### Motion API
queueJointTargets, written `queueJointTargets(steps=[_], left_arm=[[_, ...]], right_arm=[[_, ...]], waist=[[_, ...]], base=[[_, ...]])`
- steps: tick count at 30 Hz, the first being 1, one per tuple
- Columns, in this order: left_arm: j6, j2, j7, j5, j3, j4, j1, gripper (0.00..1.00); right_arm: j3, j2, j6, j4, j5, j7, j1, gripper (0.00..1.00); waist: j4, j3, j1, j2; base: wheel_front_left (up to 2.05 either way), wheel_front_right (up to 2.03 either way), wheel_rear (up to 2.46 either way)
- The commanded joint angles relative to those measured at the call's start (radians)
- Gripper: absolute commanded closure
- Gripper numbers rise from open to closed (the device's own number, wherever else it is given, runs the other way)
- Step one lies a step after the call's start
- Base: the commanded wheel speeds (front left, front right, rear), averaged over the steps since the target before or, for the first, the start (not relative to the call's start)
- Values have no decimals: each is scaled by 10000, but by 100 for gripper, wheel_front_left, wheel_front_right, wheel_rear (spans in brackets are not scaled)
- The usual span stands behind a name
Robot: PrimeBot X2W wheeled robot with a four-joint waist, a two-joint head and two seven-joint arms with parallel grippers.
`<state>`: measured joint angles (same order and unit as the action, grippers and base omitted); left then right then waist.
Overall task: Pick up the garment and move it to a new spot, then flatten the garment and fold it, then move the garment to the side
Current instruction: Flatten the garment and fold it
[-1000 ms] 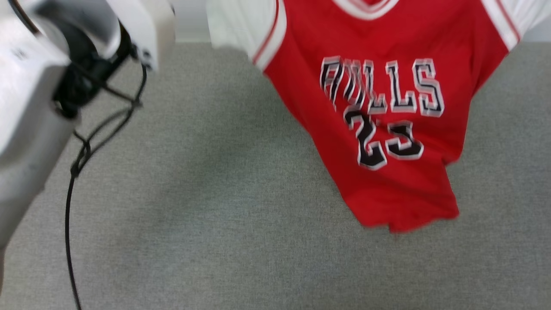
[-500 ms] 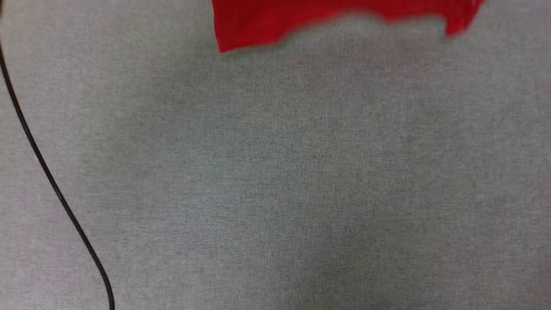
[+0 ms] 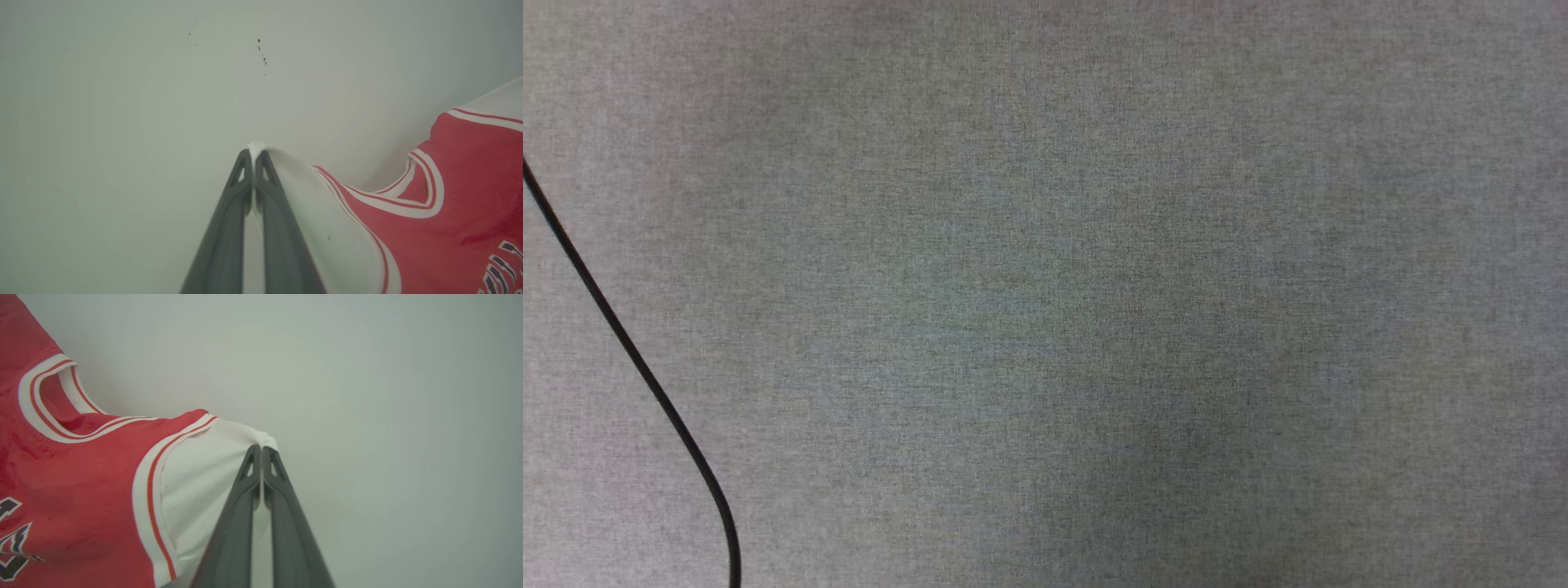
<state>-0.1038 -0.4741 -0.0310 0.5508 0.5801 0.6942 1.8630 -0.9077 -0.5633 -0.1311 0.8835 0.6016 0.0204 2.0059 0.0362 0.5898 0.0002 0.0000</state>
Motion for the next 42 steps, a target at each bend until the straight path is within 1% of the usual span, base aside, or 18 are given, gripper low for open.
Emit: queueJointTargets(steps=[1, 5, 9, 11, 13, 16, 21, 27, 31, 36, 42], left_arm=[[-34, 31, -159, 114, 47, 213, -404, 100], [-85, 73, -725, 255, 191, 547, -1375, 100], [-146, 87, -1219, 452, 415, 664, -2737, 100], [-150, -28, -1479, 558, 465, 595, -3490, 100], [-167, -45, -1626, 738, 560, 472, -4413, 100], [-52, -7, -1853, 1060, 577, 132, -5942, 100], [417, -198, -2010, 1487, 709, -879, -8798, 100], [946, -688, -1817, 2041, 988, -2245, -12047, 100], [1385, -1016, -1729, 2471, 1047, -3038, -13812, 100], [2055, -1508, -1614, 2811, 1073, -3789, -15607, 100], [2497, -1956, -1611, 3233, 1079, -4470, -17241, 100]], right_arm=[[-63, 131, 7, 150, 210, -202, -375, 100], [-297, 376, 8, 450, 681, -749, -1301, 100], [-754, 489, 7, 540, 1058, -1252, -2630, 100], [-997, 537, 7, 471, 1291, -1479, -3344, 100], [-1265, 458, 7, 314, 1538, -1712, -4133, 100], [-1660, 252, 8, -74, 1988, -2026, -5386, 100], [-2224, -428, 7, -1139, 2721, -2443, -7596, 100], [-2642, -1257, 7, -2309, 3440, -2630, -10123, 100], [-2527, -1701, 7, -2603, 3782, -2736, -11594, 100], [-2253, -2045, 7, -2852, 3922, -2808, -13342, 100], [-1664, -2283, 7, -3165, 3998, -2842, -15486, 100]], waist=[[12, 73, -2, 0], [-26, -20, -2, 0], [-65, -412, -2, 0], [-151, -682, -2, 0], [-178, -999, -2, 0], [-181, -1526, -2, 0], [-107, -2374, -2, 0], [-103, -3365, -2, 0], [-102, -3953, -2, 0], [-180, -4658, -2, 0], [-256, -5358, -2, 0]], base=[[0, 0, 0], [0, 0, 0], [0, 0, 0], [0, 0, 0], [0, 0, 0], [0, 0, 0], [0, 0, 0], [0, 0, 0], [0, 0, 0], [0, 0, 0], [0, 0, 0]])
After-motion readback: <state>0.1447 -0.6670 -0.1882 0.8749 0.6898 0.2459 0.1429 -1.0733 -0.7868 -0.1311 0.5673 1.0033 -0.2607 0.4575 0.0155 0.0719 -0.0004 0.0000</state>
